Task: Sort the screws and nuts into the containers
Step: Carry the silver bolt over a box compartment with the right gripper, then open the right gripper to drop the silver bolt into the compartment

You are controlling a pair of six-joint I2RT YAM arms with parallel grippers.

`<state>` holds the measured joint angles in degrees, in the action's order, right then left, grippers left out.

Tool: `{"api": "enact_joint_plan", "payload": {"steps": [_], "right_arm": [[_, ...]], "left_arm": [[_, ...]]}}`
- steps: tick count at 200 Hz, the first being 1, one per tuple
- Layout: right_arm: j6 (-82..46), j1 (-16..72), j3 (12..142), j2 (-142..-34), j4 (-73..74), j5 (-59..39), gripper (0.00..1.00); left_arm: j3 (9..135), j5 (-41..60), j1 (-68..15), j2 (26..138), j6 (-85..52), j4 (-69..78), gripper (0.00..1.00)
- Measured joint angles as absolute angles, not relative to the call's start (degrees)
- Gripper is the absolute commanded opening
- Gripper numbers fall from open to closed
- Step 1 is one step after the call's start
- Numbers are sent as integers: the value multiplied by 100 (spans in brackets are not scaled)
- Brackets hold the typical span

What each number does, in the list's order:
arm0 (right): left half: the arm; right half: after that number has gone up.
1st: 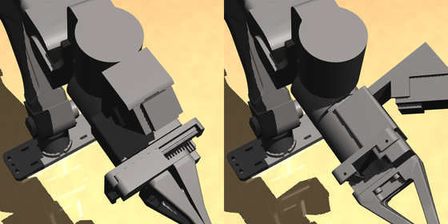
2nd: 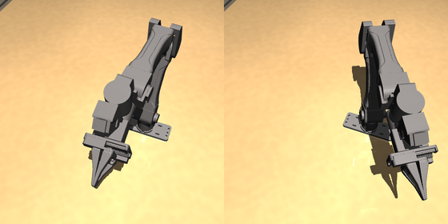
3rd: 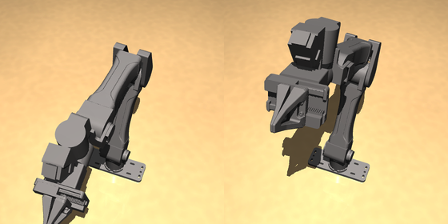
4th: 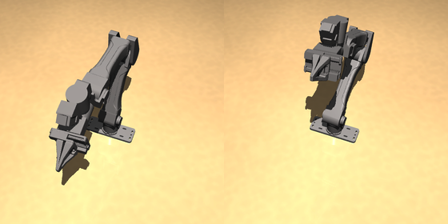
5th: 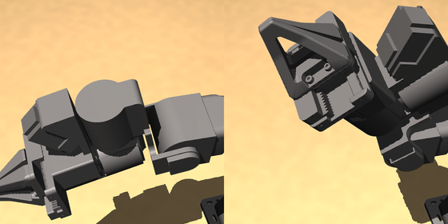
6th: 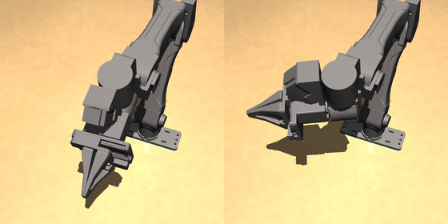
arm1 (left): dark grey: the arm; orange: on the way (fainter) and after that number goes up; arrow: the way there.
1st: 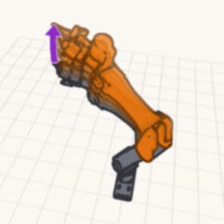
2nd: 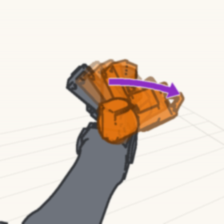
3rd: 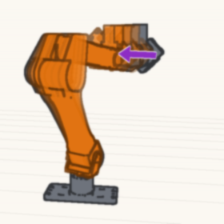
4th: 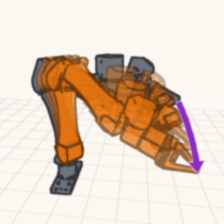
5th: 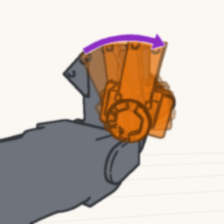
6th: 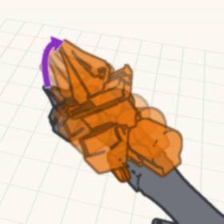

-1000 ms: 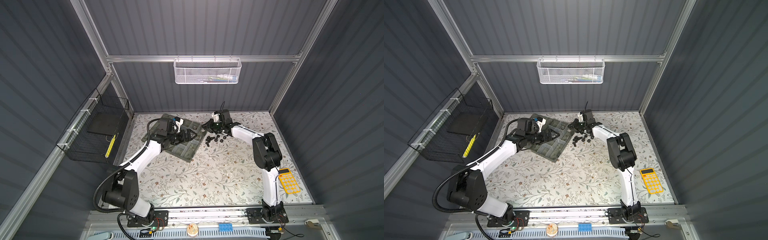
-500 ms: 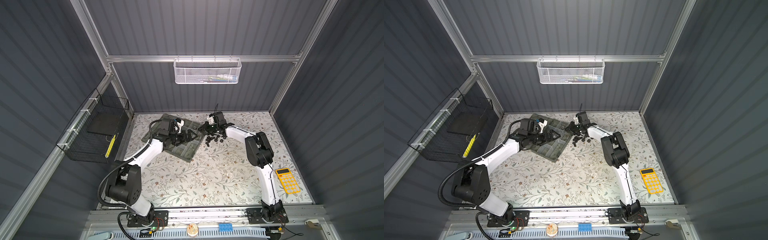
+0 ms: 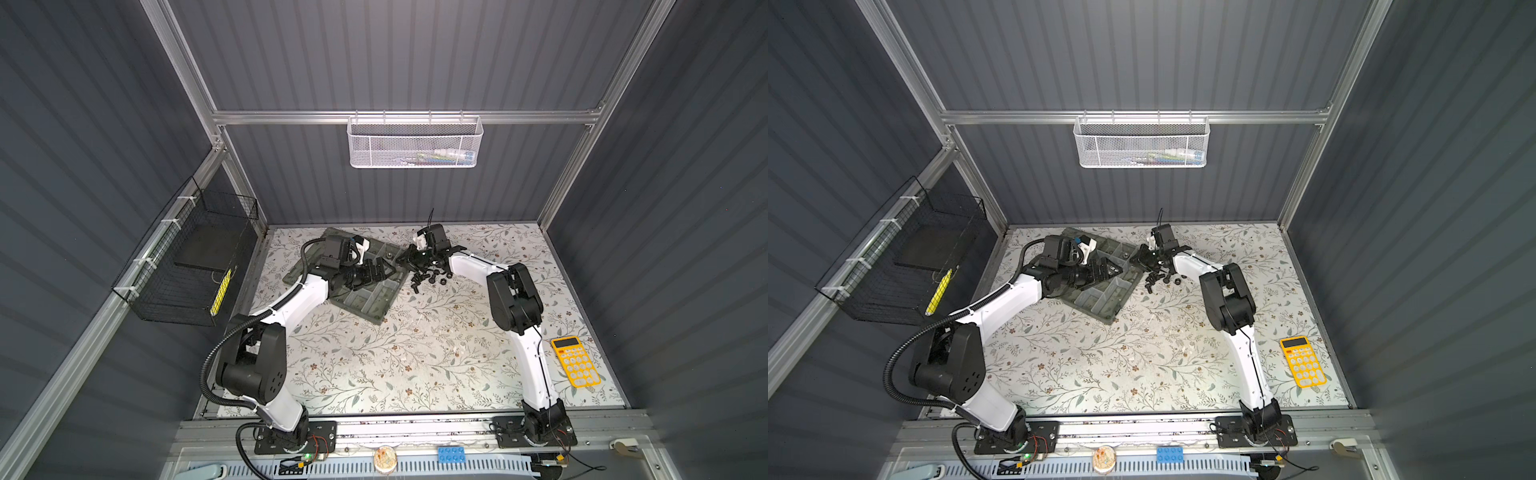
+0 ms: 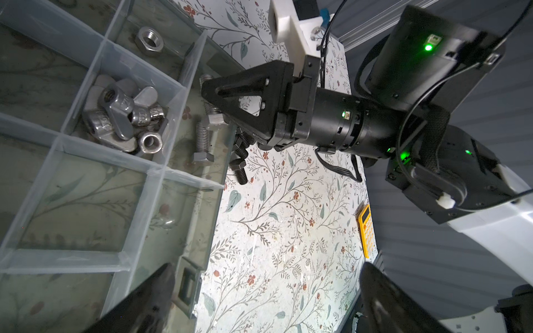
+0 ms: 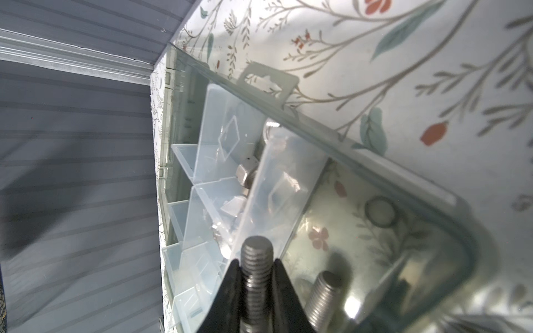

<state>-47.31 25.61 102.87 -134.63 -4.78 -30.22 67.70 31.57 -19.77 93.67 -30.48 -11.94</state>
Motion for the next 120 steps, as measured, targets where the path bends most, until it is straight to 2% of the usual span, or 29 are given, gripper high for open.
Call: {"api": "enact_joint_plan", "payload": {"steps": [69,120], "right_arm": [[-4595,2561,10280,-13417,-611,-3000,32],[-4508,2558,9697,-12593,-624,-2910,42]], "left_arm": [[6650,3157,-1975,9207,-3072,-1197,100],[6386,3151,-1977,8661,-3120,-1203,100]]}}
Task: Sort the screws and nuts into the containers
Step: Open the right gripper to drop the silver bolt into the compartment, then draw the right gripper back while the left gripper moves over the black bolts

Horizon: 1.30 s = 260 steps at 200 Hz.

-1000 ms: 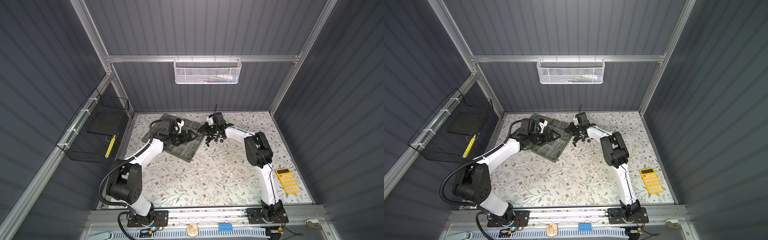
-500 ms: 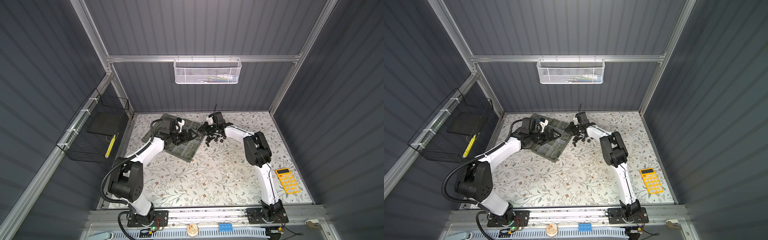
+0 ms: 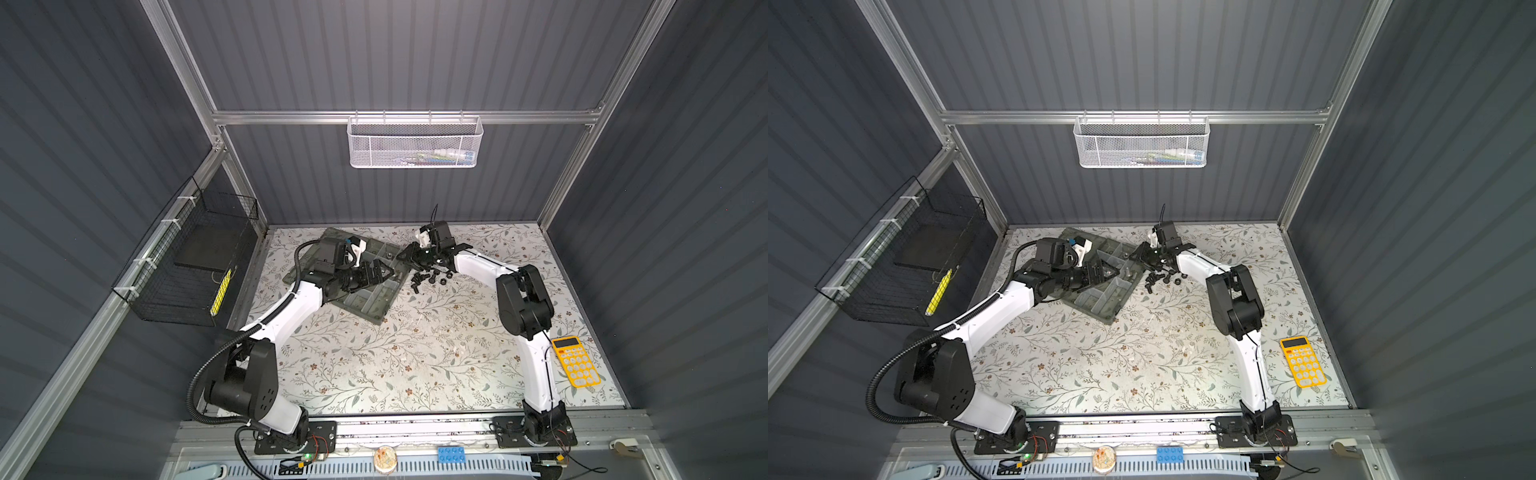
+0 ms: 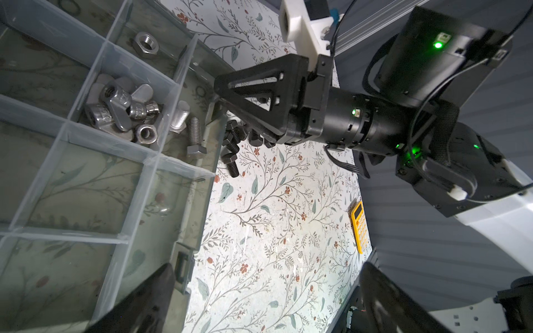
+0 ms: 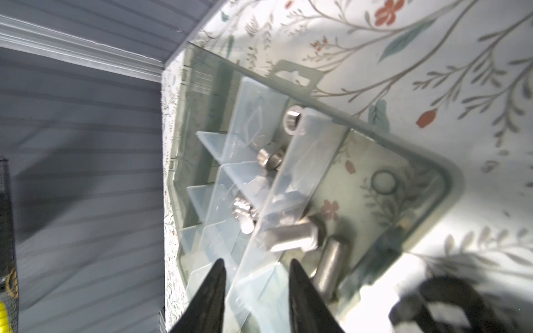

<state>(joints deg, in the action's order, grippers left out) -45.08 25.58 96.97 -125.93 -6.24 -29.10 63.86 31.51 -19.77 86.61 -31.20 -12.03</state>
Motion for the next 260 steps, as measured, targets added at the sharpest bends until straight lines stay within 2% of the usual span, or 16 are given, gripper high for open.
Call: {"api": "enact_joint_plan", "payload": {"steps": [27,61,78,99,141,201,260], "right_arm": [[-4431,2554,9282,-12011,-576,-2842,47],[-4303,2541,8615,-11410,-513,-2746,59],[-4235,2515,8195,-11137,-478,-2703,72],[-4215,2447,7647,-10779,-445,-2644,99],[-4038,2198,6523,-9780,-443,-2502,99],[-3745,1542,5035,-8204,-738,-2222,99],[-3721,1094,4383,-7607,-834,-2082,99]], "left_arm": [[6322,3131,-1977,8479,-3179,-1197,100],[6208,3065,-1999,8409,-3269,-1125,100],[6178,2952,-2088,8409,-3291,-1114,100],[6182,2716,-2388,8412,-3267,-1129,100],[6473,2182,-3138,8687,-3081,-1262,100],[6801,1457,-3461,9432,-3065,-1299,100],[8040,1125,-4007,10864,-2993,-1678,94]]}}
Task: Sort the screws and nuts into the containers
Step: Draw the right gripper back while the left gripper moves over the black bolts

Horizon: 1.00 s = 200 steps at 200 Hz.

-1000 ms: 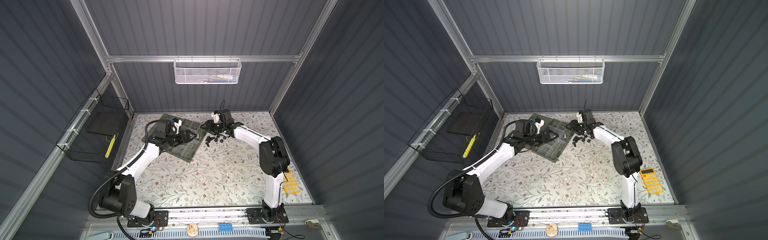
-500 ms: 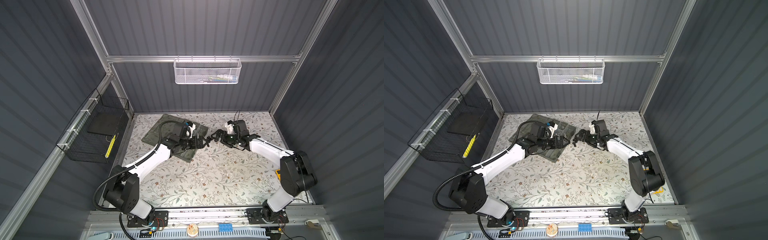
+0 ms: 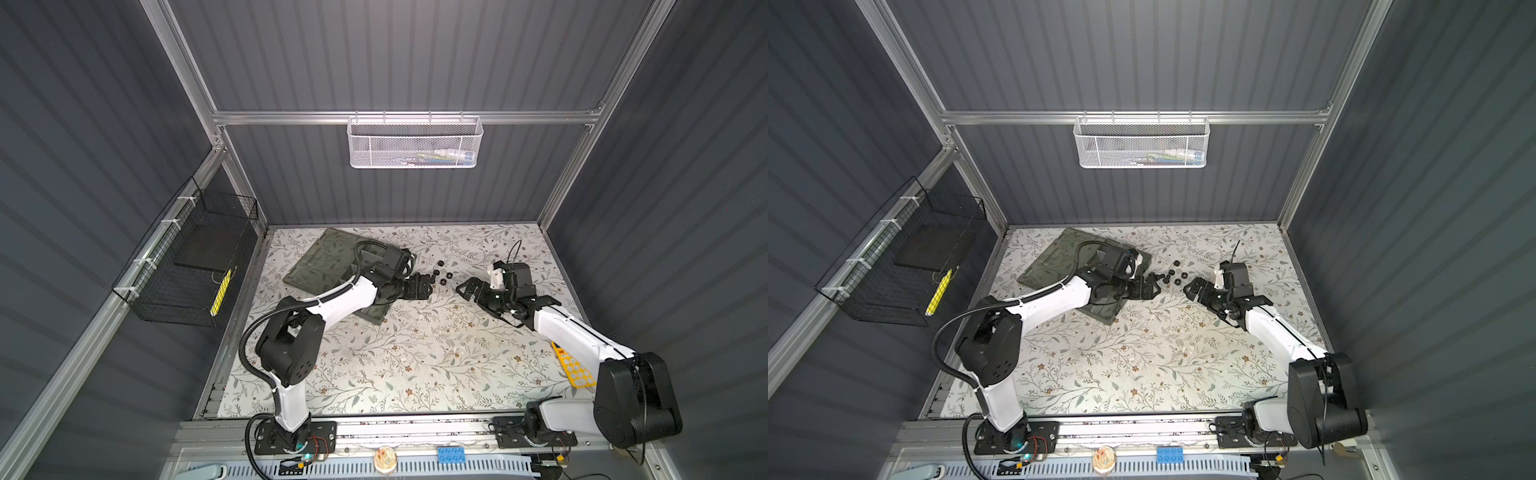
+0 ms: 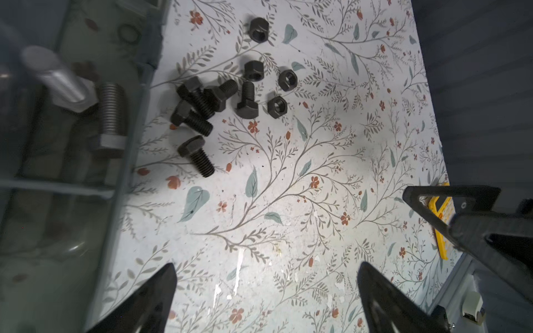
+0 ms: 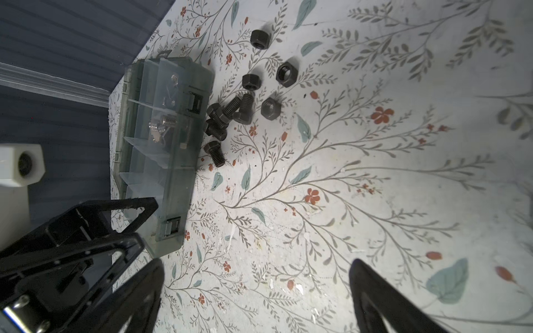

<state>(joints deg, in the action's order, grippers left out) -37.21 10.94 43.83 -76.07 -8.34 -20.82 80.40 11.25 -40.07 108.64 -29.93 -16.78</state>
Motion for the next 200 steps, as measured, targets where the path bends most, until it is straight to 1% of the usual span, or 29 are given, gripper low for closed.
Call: {"api": "enact_joint_plan", "payload": {"steps": [39,62,112,125,143,179,200], "right_arm": [[-3747,1066,4359,-7609,-753,-2071,99],[-3743,1020,4338,-7612,-727,-2078,99],[-3697,860,4235,-7612,-729,-2154,99],[-3697,816,4224,-7612,-714,-2187,99],[-3693,777,4209,-7631,-687,-2261,99],[-3680,753,4206,-7841,-593,-2438,99],[-3680,753,4200,-7874,-561,-2508,99]], "left_arm": [[8759,1098,-4154,11638,-2912,-1903,82],[9052,980,-4163,12031,-2869,-2071,79],[9636,460,-4167,12593,-2733,-2576,67],[9789,311,-4167,12693,-2698,-2663,63],[9970,132,-4167,12818,-2668,-2810,61],[10180,-158,-4167,12988,-2593,-3000,51],[10230,-246,-4167,13013,-2567,-3085,49]]}}
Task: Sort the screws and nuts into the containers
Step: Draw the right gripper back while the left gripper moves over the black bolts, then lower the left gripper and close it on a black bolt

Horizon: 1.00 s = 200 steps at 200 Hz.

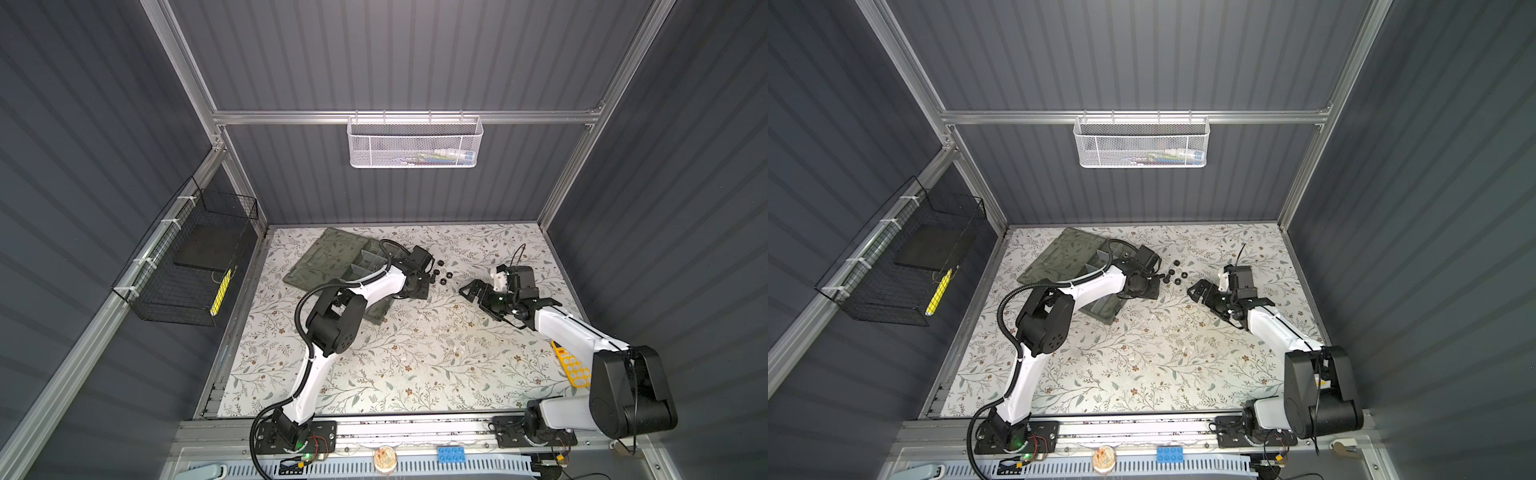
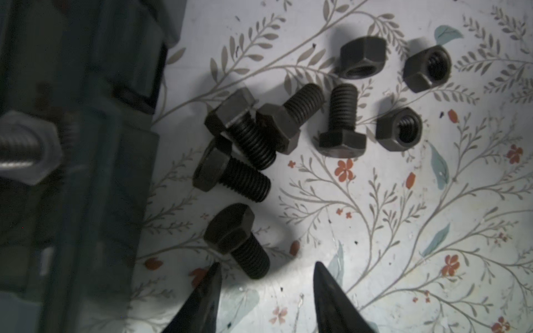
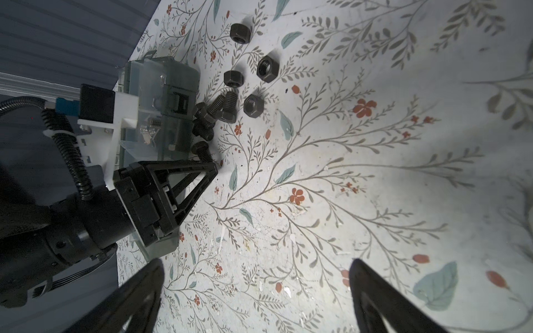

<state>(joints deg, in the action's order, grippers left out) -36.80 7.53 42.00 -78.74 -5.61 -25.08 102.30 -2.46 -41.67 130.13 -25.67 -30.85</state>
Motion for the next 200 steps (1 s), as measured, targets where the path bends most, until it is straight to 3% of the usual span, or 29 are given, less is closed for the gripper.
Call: {"api": "enact_joint_plan", "payload": {"steps": [84,200], "right_arm": [[-3658,753,4051,-7902,-279,-2860,99],[-3706,753,4012,-7931,-119,-3022,99]], "left_arm": [[10427,-454,-4167,13179,-2443,-3127,30],[10643,-1072,-4410,13323,-2071,-3323,15]]}}
